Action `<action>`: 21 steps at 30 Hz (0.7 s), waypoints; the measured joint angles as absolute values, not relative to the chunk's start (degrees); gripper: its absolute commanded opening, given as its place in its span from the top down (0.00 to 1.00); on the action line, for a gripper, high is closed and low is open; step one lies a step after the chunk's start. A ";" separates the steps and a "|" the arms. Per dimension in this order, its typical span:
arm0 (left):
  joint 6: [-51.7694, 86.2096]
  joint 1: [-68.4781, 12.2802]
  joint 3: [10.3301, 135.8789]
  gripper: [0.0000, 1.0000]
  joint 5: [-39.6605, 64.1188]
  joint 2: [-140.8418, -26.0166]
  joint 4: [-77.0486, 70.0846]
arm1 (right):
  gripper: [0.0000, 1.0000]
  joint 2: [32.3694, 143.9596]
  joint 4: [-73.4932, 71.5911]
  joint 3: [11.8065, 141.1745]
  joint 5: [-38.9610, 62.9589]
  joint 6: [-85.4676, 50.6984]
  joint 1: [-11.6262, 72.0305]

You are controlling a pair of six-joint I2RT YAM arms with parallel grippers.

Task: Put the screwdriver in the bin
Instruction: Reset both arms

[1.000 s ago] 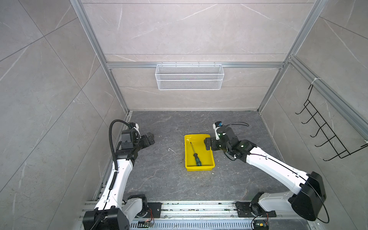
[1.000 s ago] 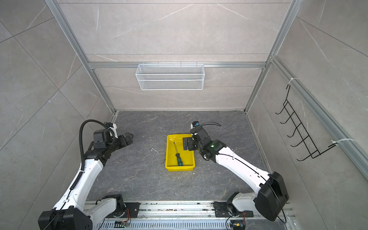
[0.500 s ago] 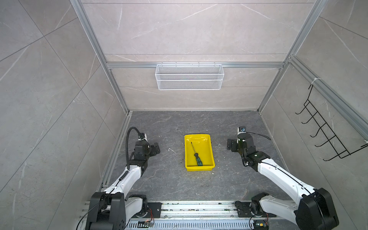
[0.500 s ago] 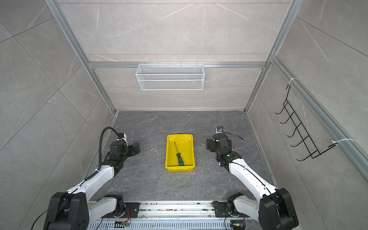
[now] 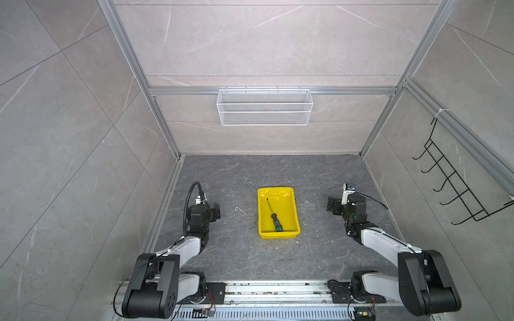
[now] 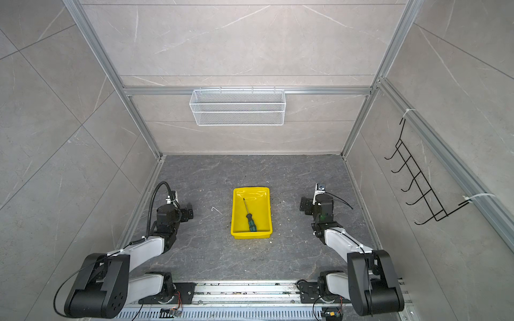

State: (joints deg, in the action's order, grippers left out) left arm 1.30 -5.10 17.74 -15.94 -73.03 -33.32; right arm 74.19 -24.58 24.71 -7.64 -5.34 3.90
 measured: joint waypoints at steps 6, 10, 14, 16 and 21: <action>-0.95 -3.22 19.79 0.01 -12.91 -80.51 -38.89 | 0.01 79.50 -29.04 24.75 -3.97 -4.67 3.70; -0.89 -0.01 20.36 0.01 -8.75 -83.68 -40.86 | 0.01 79.50 -31.11 24.75 -3.14 -4.67 3.27; -0.47 2.92 20.56 0.01 -5.41 -85.43 -42.06 | 0.01 79.50 -32.18 24.75 -2.90 -4.67 2.87; -0.43 3.11 20.58 0.01 -4.32 -85.47 -42.26 | 0.01 79.50 -32.67 24.75 -2.70 -4.64 2.74; -0.43 3.14 20.58 0.01 -2.55 -85.52 -42.54 | 0.01 80.42 -39.07 23.24 -2.28 -4.67 1.72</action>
